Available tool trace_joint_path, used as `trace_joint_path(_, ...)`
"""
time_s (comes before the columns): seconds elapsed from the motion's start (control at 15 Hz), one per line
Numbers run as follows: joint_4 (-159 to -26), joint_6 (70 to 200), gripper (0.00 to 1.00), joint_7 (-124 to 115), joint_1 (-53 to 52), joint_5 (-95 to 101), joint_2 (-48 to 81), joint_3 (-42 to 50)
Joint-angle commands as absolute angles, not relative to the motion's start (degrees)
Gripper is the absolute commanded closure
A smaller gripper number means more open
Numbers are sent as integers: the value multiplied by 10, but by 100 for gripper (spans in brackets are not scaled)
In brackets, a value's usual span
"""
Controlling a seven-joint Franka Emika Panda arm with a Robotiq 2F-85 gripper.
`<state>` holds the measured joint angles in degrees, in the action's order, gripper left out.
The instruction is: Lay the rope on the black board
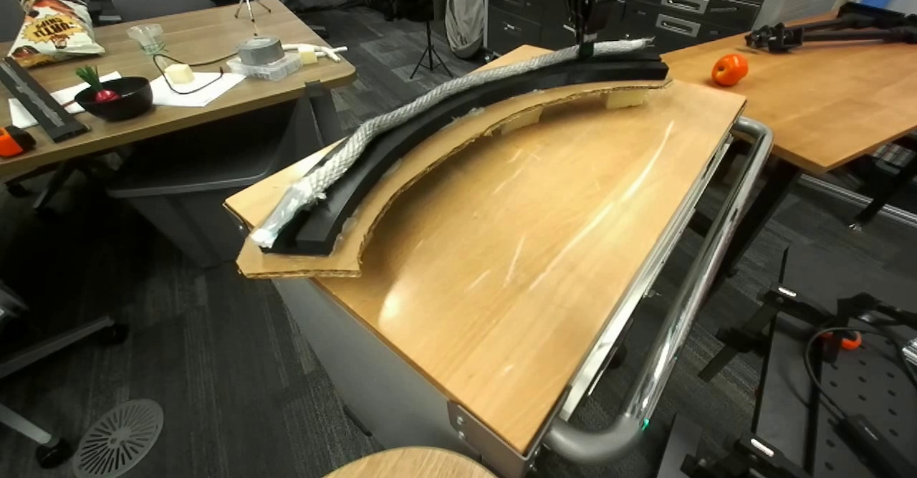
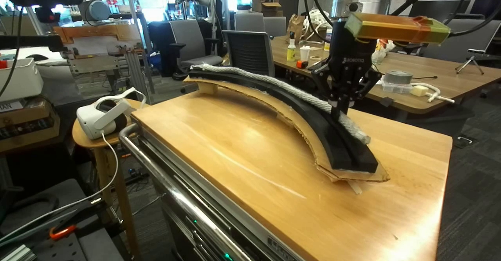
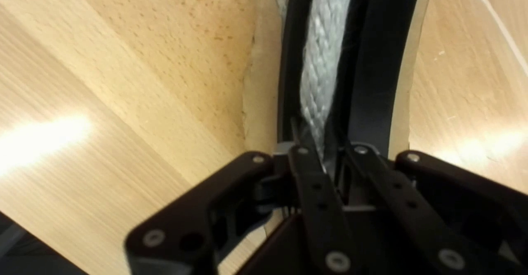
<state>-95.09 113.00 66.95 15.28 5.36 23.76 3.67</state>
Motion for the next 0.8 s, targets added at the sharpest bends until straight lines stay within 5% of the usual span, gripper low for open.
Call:
trace_joint_path(0.0, -986, 1122, 89, 651, 143, 68, 204, 46)
trace_joint_path(0.27, -1000, 1119, 97, 646, 144, 64, 198, 45)
trace_joint_path(0.73, -1017, 1116, 97, 639, 146, 60, 187, 46)
